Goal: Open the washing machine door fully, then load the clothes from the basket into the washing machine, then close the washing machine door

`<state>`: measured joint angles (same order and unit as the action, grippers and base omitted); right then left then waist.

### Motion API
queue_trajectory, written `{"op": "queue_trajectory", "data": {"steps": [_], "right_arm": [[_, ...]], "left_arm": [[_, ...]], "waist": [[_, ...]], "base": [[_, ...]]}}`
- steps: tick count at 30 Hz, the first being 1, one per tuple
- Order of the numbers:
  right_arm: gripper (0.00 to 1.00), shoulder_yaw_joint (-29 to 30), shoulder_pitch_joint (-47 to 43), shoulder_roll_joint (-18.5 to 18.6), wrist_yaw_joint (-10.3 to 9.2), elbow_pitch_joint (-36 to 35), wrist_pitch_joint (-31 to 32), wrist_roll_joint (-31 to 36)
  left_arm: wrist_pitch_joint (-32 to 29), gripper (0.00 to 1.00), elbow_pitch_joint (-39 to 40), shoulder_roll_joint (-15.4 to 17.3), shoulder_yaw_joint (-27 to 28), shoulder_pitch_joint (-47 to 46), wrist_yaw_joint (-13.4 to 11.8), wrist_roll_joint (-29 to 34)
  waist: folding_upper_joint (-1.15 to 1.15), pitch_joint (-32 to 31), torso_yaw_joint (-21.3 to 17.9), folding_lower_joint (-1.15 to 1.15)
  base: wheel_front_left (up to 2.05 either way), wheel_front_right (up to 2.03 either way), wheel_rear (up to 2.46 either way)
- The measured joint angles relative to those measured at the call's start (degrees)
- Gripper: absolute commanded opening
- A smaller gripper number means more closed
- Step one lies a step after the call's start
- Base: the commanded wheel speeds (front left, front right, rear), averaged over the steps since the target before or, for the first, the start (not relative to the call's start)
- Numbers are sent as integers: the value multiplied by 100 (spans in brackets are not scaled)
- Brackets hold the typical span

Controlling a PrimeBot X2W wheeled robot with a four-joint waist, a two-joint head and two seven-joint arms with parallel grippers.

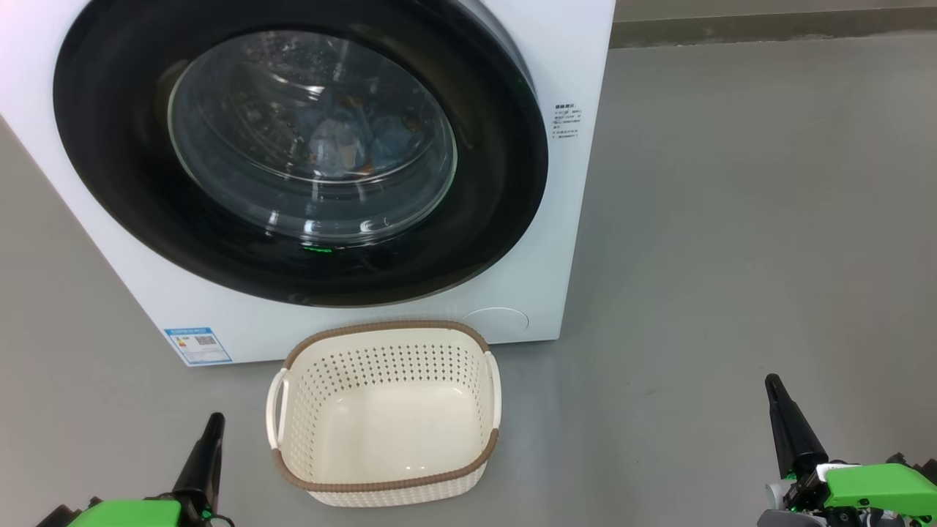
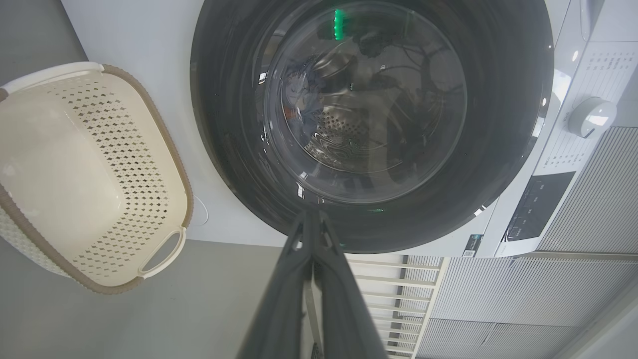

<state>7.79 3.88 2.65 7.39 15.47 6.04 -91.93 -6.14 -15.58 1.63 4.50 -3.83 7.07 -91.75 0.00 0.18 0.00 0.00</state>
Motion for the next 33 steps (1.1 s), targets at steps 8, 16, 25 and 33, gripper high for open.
{"op": "queue_trajectory", "data": {"steps": [8,16,25,33], "right_arm": [[0,0,0,0,0,0,0,0],[0,0,0,0,0,0,0,0],[0,0,0,0,0,0,0,0],[0,0,0,0,0,0,0,0]], "left_arm": [[0,0,0,1,0,0,0,0],[0,0,1,1,0,0,0,0],[0,0,1,1,0,0,0,0],[0,0,1,1,0,0,0,0]], "waist": [[0,0,0,0],[0,0,0,0],[0,0,0,0],[0,0,0,0]], "base": [[0,0,0],[0,0,0],[0,0,0],[0,0,0]]}}
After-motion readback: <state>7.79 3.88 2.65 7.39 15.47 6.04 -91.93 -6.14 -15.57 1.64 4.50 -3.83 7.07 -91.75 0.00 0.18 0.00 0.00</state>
